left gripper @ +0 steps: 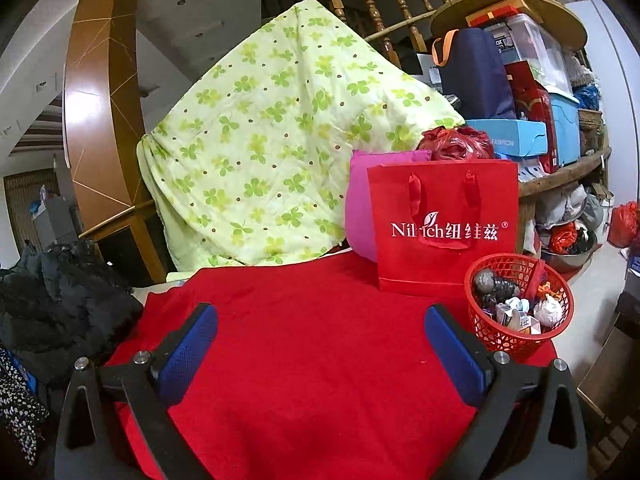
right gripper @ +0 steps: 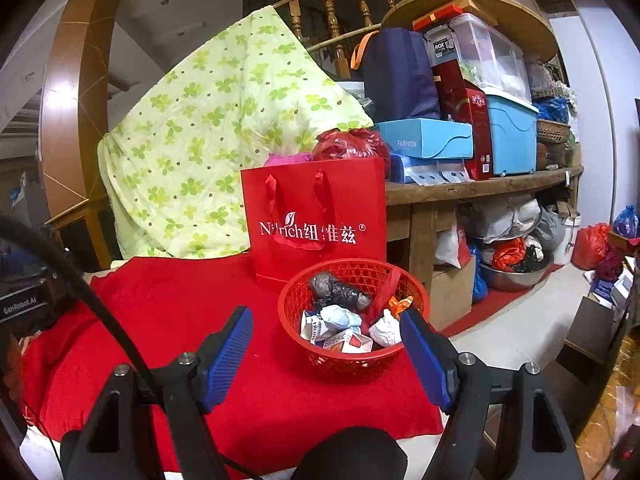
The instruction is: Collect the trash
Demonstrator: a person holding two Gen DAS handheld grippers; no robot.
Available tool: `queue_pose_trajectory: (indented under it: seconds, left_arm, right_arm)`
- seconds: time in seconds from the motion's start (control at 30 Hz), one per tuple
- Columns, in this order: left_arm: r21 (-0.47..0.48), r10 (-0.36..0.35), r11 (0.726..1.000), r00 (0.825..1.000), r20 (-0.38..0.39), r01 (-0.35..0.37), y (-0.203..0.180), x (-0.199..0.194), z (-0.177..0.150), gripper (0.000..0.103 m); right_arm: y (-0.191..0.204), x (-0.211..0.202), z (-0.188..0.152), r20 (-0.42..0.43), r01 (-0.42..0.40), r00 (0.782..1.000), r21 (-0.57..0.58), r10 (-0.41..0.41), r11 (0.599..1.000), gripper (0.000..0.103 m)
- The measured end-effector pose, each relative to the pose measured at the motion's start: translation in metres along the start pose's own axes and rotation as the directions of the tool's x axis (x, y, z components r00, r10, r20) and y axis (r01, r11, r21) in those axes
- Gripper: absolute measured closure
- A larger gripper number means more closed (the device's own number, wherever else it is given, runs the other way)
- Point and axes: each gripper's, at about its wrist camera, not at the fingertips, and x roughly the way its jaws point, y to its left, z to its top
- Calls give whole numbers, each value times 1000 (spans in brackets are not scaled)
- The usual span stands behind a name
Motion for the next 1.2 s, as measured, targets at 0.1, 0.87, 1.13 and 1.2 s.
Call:
queue_pose_trajectory:
  seconds: [0.1,0.87,1.13,1.2]
  left_arm:
    - [-1,4,1000,1000,-2,-4,1,-4,1,0]
    - [-7,6,1000,1000,-7,-6,7,-22,-5,0]
    - [2,-15,1000,1000,-5,15,7,-26,-7,0]
    - [0,-21,1000,1000,-8,21,8,-26,-7,0]
  right_arm:
    - [0,-1,1,-7,-9,1000,-8,9,1000,23]
    - [20,-11,8,-29,-21,999,0,21,1000,23]
    - [21,-12,10,-41,-4,999,3,4,1000,23]
    - [22,-14,10,-38,-2,999,2,2,1000,23]
